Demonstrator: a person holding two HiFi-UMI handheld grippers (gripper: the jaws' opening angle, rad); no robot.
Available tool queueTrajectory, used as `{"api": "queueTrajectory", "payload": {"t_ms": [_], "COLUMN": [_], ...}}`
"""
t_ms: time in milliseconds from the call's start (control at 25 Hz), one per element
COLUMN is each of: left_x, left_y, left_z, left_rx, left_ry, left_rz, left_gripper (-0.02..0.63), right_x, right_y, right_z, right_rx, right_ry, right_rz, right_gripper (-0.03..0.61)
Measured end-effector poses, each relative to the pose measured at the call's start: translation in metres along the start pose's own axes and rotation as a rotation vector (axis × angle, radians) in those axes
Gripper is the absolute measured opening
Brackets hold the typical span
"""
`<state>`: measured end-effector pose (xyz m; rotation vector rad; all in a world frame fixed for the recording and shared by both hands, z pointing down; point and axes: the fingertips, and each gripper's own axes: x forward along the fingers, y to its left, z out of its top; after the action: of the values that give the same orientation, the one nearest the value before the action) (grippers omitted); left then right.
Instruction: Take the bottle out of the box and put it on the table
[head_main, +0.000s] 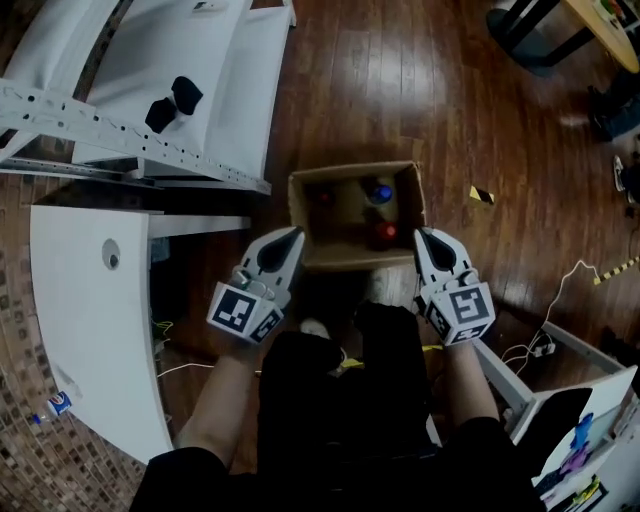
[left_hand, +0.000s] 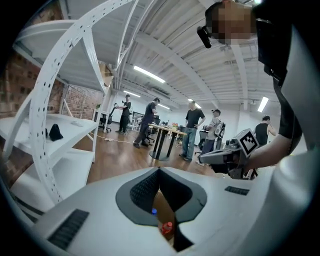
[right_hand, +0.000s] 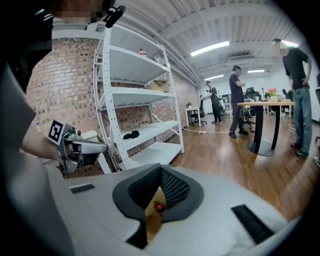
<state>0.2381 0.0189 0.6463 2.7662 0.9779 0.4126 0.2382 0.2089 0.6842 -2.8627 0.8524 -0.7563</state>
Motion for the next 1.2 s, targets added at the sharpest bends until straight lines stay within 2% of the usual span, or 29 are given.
{"api": "queueTrajectory", "payload": {"t_ms": [240, 440, 520, 680, 1040, 1200], "left_x": [0.041, 0.093, 0.102, 0.116, 0.173, 0.198], "left_y": [0.032, 0.051, 0.053, 0.045, -0.006, -0.025], "left_z": [-0.111, -0.190, -0.216, -0.251, -0.321, -0.368], "left_rx": [0.087, 0.185, 0.228, 0.226, 0.259, 0.301], "left_ry": [-0.062, -0.191, -0.196, -0.143, 0.043, 0.132], "left_rz": [-0.063, -0.161, -0.189, -0.253, -0.500, -0.611], "left_gripper": [0.000, 0.000, 0.005, 0.005, 0.005, 0.005], "right_x": [0.085, 0.144, 0.154, 0.154, 0.116, 0.086], "right_y": [-0.015, -0.022, -0.018, -0.025, -0.059, -0.069], "right_z": [-0.069, -0.109, -0.119, -0.128, -0.133, -0.143], "right_rx": [-0.109, -0.266, -0.257, -0.174, -0.111, -0.099], "right_ry": [-0.105, -0.229, -0.264, -0.291, -0.313, -0.289], "right_rz": [0.006, 0.024, 0.049, 0.023, -0.062, -0.129], "right_gripper": [0.005, 0.005, 0.005, 0.005, 0.005, 0.005]}}
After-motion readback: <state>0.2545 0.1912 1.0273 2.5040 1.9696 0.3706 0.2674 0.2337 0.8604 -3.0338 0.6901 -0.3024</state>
